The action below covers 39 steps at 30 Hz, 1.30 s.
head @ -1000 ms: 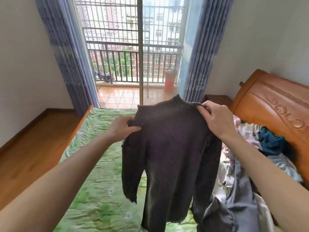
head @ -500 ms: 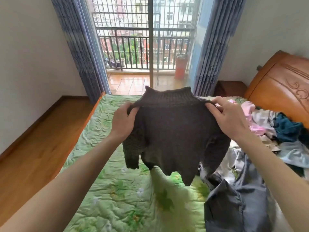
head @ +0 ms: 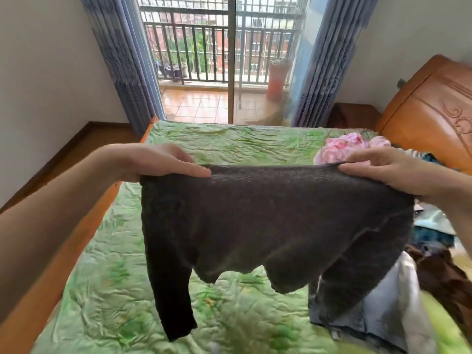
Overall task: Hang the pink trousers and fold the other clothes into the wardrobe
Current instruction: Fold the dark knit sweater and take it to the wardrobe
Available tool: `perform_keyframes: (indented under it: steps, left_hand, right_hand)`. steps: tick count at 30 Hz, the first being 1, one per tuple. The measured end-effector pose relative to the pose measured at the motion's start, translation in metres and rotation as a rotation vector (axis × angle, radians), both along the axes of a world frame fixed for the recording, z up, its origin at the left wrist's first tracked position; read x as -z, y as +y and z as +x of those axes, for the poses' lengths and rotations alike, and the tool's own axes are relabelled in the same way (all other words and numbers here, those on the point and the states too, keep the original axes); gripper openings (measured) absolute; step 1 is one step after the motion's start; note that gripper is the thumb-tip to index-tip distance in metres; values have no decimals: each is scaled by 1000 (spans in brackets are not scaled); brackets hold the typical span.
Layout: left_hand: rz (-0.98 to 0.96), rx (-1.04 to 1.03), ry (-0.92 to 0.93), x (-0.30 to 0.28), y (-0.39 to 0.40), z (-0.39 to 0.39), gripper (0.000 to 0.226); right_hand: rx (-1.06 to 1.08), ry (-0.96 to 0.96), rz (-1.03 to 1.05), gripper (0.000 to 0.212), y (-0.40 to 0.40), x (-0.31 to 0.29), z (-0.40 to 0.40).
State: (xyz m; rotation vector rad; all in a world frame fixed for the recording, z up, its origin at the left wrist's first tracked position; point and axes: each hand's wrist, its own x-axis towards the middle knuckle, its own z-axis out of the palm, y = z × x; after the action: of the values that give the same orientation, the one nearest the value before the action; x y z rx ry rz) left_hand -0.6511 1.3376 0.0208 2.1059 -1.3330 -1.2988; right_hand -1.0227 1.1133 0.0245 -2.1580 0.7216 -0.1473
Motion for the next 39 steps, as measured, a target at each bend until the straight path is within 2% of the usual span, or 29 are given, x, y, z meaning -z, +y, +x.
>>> perform_keyframes:
  steps: [2, 5, 7, 12, 18, 20, 23, 27, 30, 35, 39]
  left_hand:
    - [57, 56, 94, 0, 0, 14, 38]
    - [60, 28, 157, 28, -10, 33, 53]
    - [26, -8, 149, 62, -21, 45, 46]
    - [8, -96, -26, 181, -58, 54, 22]
    - [-88, -306, -90, 327, -104, 48, 40]
    - [-154, -326, -104, 368, -122, 52, 33]
    - [-260, -328, -226, 422, -162, 69, 10]
    - [-399, -372, -382, 482, -227, 99, 18]
    - [-331, -399, -485, 534, -267, 120, 19]
    - [-311, -258, -714, 627, -297, 118, 37]
    - [-450, -42, -713, 690, -303, 69, 41]
  right_hand:
    - [16, -16, 75, 29, -8, 0, 5]
    - [60, -32, 109, 27, -24, 23, 22]
    - [91, -12, 87, 19, -34, 54, 39]
    - [132, 71, -18, 24, -62, 180, 82]
    - [224, 150, -33, 6, -100, 322, 118]
    - [201, 223, -57, 4, -119, 365, 129]
    - [180, 300, -139, 15, -152, 417, 155]
    - [178, 279, -249, 20, -207, 474, 202]
    - [197, 297, -253, 13, -243, 520, 238]
    - [274, 367, -312, 37, -257, 618, 263]
    - [296, 381, -371, 44, -234, 681, 241]
